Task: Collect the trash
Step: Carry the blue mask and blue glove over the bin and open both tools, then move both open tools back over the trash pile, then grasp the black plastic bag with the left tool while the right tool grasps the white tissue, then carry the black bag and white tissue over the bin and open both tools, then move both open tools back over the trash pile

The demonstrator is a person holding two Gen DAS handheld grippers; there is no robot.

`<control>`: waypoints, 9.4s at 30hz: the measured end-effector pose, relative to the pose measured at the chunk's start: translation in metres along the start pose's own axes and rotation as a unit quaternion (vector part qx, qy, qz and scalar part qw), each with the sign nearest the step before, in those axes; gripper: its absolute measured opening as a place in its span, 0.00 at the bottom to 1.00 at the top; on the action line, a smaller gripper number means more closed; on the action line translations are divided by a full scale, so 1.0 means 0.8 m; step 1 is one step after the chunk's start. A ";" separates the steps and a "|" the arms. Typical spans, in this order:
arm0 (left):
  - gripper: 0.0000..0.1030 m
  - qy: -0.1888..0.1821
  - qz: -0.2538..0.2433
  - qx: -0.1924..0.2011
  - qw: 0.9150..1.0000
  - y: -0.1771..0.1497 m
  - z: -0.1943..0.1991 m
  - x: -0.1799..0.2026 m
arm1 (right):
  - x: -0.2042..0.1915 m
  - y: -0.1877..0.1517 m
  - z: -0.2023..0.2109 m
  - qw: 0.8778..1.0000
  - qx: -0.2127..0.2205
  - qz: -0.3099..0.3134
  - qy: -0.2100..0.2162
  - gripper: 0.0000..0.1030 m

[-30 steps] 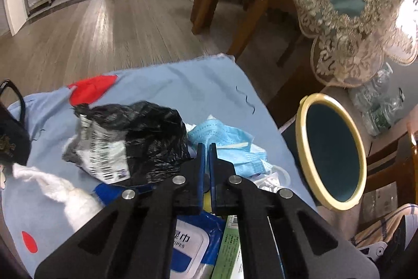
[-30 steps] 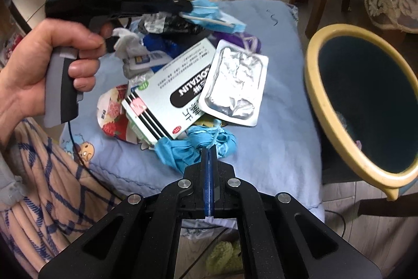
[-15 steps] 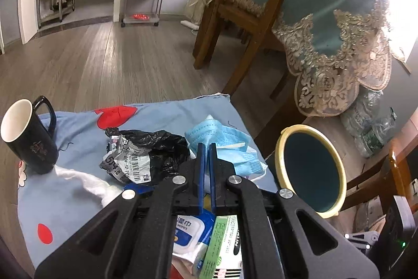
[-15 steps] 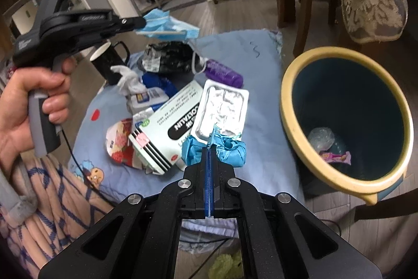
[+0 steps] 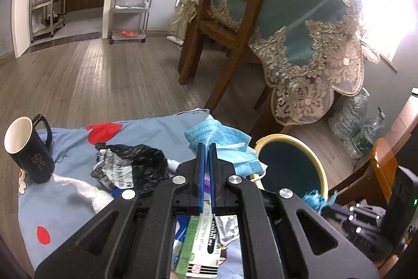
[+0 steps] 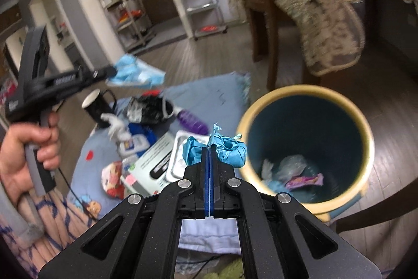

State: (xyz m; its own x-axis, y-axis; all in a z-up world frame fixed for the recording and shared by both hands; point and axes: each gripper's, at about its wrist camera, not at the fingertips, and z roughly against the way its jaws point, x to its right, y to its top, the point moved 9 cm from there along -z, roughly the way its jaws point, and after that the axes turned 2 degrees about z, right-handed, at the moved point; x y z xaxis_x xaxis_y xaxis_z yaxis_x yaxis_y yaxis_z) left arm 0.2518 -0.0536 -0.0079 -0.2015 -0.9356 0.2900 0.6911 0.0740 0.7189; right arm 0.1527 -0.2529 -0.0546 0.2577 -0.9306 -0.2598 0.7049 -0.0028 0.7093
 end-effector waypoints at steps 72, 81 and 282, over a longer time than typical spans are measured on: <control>0.83 0.003 -0.041 -0.067 0.997 -0.056 -0.087 0.068 | 0.140 0.012 -0.001 0.989 0.009 -0.102 -0.107 0.57; 0.83 0.040 -0.033 -0.061 0.997 -0.059 -0.049 -0.004 | 0.104 0.016 -0.016 0.993 0.001 -0.084 -0.083 0.59; 0.84 0.086 -0.031 -0.055 0.994 -0.040 -0.026 -0.044 | 0.059 0.050 0.000 0.995 0.020 -0.065 -0.069 0.85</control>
State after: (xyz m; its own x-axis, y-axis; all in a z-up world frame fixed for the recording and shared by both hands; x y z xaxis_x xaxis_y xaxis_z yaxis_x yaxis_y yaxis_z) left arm 0.2512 -0.0303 -0.0546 -0.1308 -0.9831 0.1285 0.7545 -0.0146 0.6562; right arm 0.1931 -0.2970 -0.0386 0.0702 -0.9628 -0.2609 0.6993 -0.1391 0.7012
